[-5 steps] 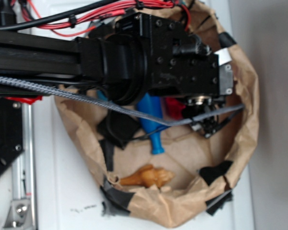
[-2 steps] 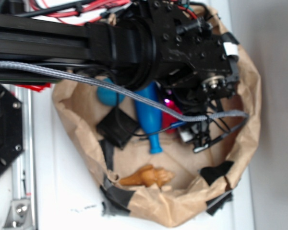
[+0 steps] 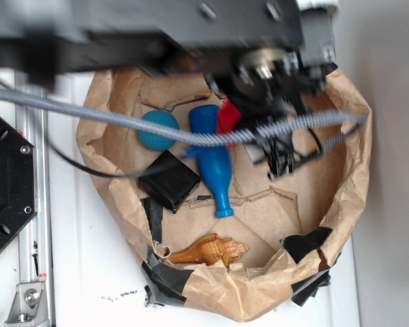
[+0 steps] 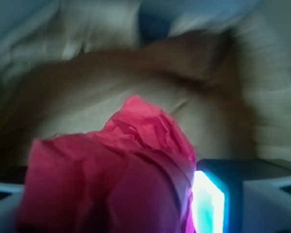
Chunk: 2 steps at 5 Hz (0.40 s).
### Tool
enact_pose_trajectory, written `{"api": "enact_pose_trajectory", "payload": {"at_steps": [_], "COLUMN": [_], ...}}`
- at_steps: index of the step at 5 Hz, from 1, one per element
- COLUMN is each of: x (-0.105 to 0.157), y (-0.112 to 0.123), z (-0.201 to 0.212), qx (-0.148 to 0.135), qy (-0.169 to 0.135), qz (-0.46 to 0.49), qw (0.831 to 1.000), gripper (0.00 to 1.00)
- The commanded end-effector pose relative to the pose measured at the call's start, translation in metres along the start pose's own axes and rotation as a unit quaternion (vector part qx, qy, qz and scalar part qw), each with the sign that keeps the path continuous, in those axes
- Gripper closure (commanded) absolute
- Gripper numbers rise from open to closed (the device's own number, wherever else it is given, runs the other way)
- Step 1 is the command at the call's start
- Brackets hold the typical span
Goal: Grab the red paper.
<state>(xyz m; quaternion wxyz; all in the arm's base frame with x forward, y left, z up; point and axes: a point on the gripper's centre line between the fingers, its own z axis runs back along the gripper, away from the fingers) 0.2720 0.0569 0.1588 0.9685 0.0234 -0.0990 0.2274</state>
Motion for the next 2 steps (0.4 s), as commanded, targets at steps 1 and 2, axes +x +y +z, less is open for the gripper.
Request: {"api": "enact_pose_trajectory", "payload": {"at_steps": [1, 2], "x": [0.0, 0.0], "y": [0.024, 0.024], "z": [0.052, 0.04], "qx": [-0.005, 0.0], "qy": [0.004, 0.021], "qz": [0.086, 0.078], "qw": [0.996, 0.997], "gripper": [1.0, 1.0]}}
